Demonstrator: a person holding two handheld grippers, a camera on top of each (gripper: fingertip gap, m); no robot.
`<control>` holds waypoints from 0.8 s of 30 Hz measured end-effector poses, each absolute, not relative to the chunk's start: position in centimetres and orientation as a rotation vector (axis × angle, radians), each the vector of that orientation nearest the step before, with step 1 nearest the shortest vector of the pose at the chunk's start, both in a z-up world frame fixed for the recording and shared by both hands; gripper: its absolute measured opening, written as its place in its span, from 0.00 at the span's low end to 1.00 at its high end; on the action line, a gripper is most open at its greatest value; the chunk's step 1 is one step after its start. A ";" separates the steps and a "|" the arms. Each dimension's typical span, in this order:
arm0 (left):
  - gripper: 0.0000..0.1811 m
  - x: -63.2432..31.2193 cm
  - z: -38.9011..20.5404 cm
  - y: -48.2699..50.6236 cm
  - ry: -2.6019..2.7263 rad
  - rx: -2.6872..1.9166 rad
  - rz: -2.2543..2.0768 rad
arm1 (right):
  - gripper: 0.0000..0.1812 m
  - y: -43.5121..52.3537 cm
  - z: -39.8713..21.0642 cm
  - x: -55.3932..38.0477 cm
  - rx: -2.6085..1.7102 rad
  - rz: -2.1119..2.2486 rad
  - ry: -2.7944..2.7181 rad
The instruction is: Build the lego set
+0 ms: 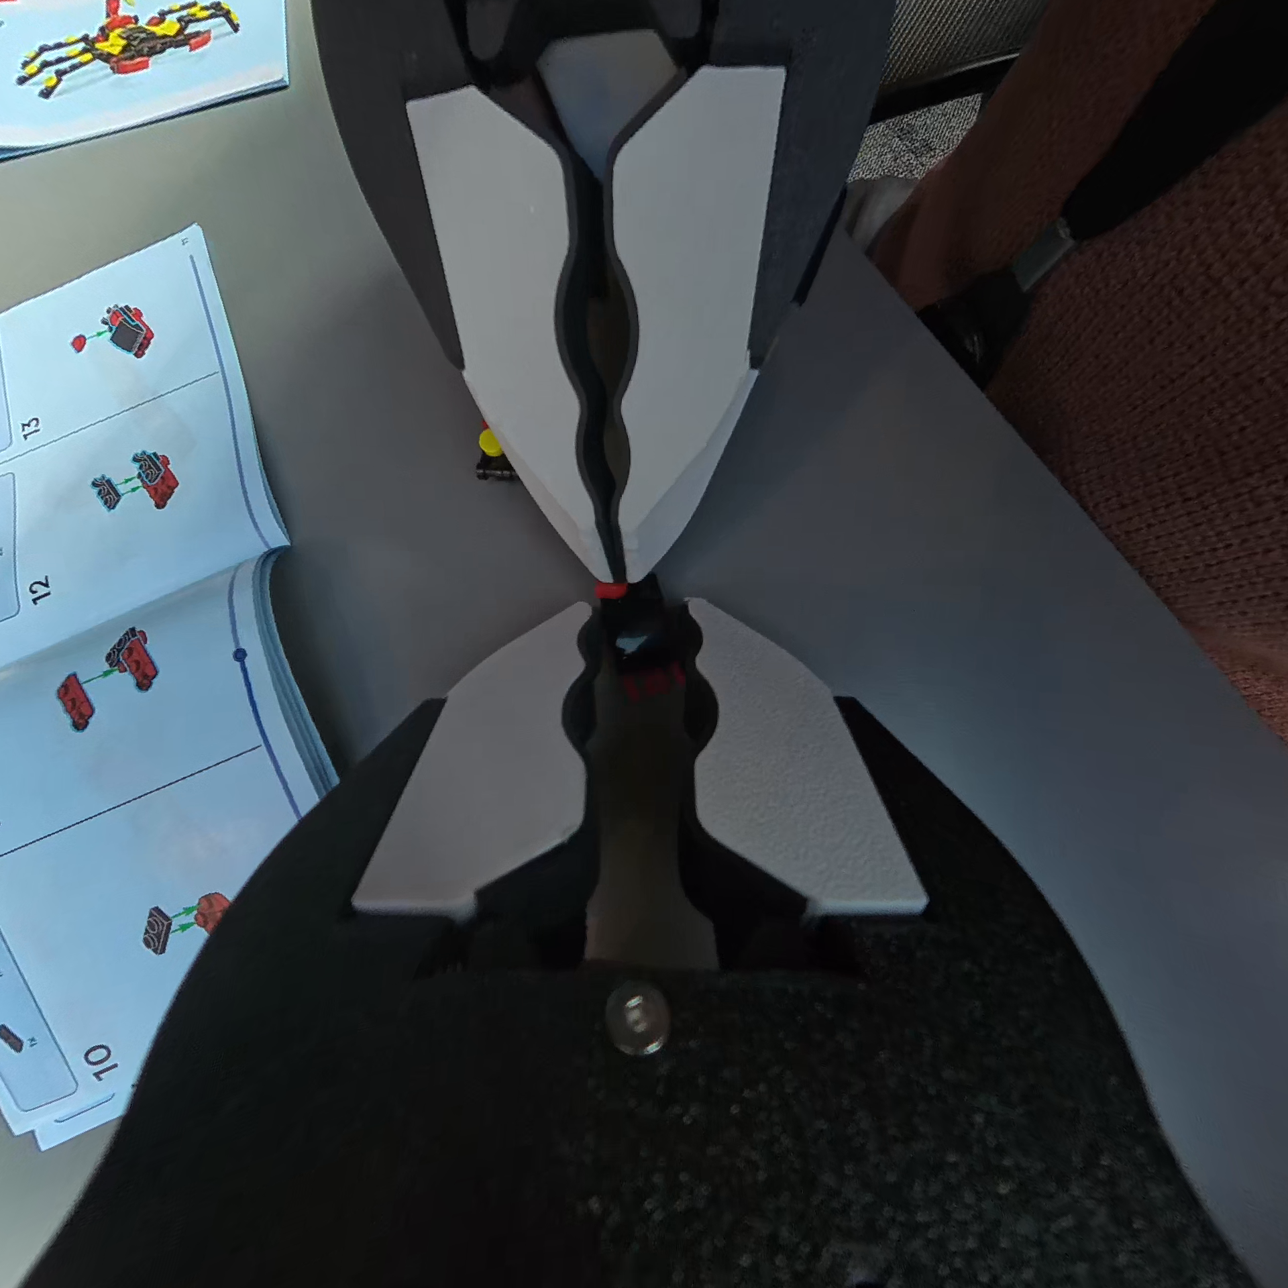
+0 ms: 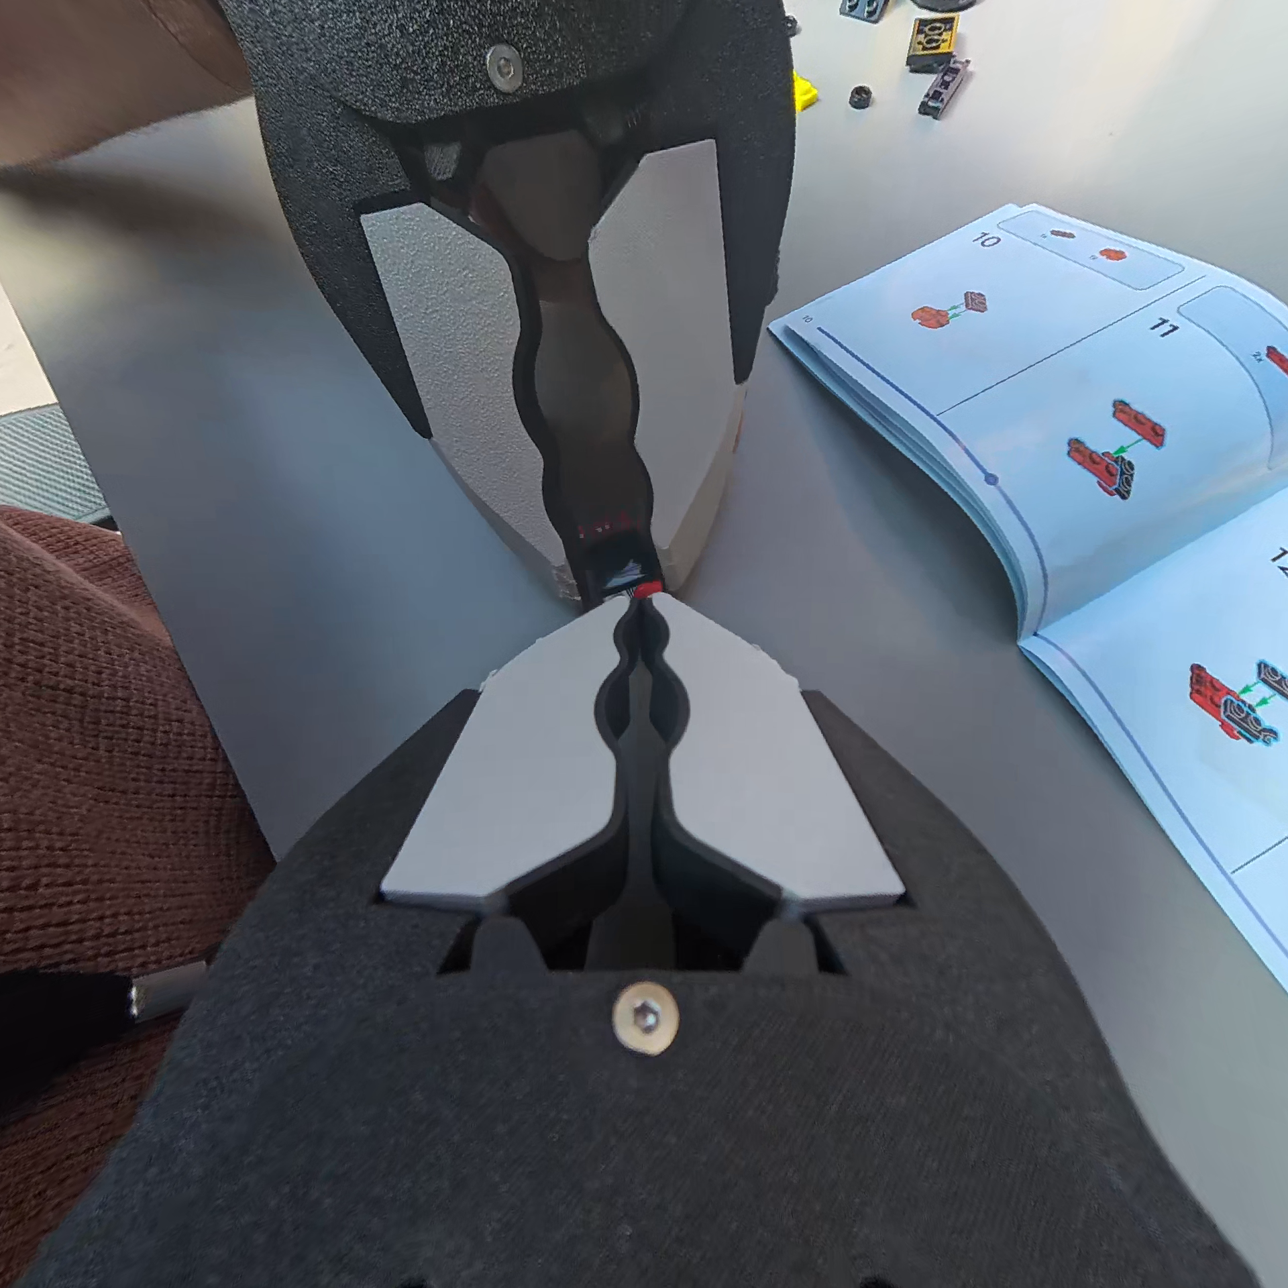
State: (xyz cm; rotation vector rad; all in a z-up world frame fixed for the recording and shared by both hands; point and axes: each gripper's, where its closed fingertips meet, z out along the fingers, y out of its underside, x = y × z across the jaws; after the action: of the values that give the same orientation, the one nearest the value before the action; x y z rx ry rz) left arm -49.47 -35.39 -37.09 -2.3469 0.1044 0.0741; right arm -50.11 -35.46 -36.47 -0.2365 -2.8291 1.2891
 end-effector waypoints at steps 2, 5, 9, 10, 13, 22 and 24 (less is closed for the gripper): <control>0.11 -49.5 -37.1 -35.4 0.100 -2.343 0.063 | 0.00 -35.5 -36.5 -50.0 -0.240 1.295 -2.845; 0.11 -49.5 -37.0 -35.4 0.099 -2.339 0.069 | 0.00 -35.6 -36.2 -50.0 -0.246 1.319 -2.853; 0.11 -49.6 -37.0 -35.4 0.088 -2.330 0.056 | 0.00 -35.6 -35.9 -50.0 -0.247 1.339 -2.852; 0.11 -49.6 -37.0 -35.5 0.088 -2.331 0.057 | 0.00 -35.6 -35.7 -50.1 -0.248 1.344 -2.843; 0.12 -49.9 -36.6 -35.7 0.056 -2.311 0.072 | 0.00 -35.6 -35.6 -50.6 -0.244 1.323 -2.829; 0.14 -50.1 -36.7 -36.6 0.006 -2.335 0.131 | 0.00 -34.9 -35.6 -52.0 -0.251 1.247 -2.809; 0.13 -50.6 -36.1 -36.8 -0.045 -2.331 0.193 | 0.00 -34.3 -35.3 -52.8 -0.294 1.247 -2.793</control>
State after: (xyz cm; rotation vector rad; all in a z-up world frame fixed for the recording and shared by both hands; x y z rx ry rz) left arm -50.57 -36.80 -36.08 -2.3308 -0.0455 0.1928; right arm -52.83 -34.32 -35.28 -0.2941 -2.7929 1.2472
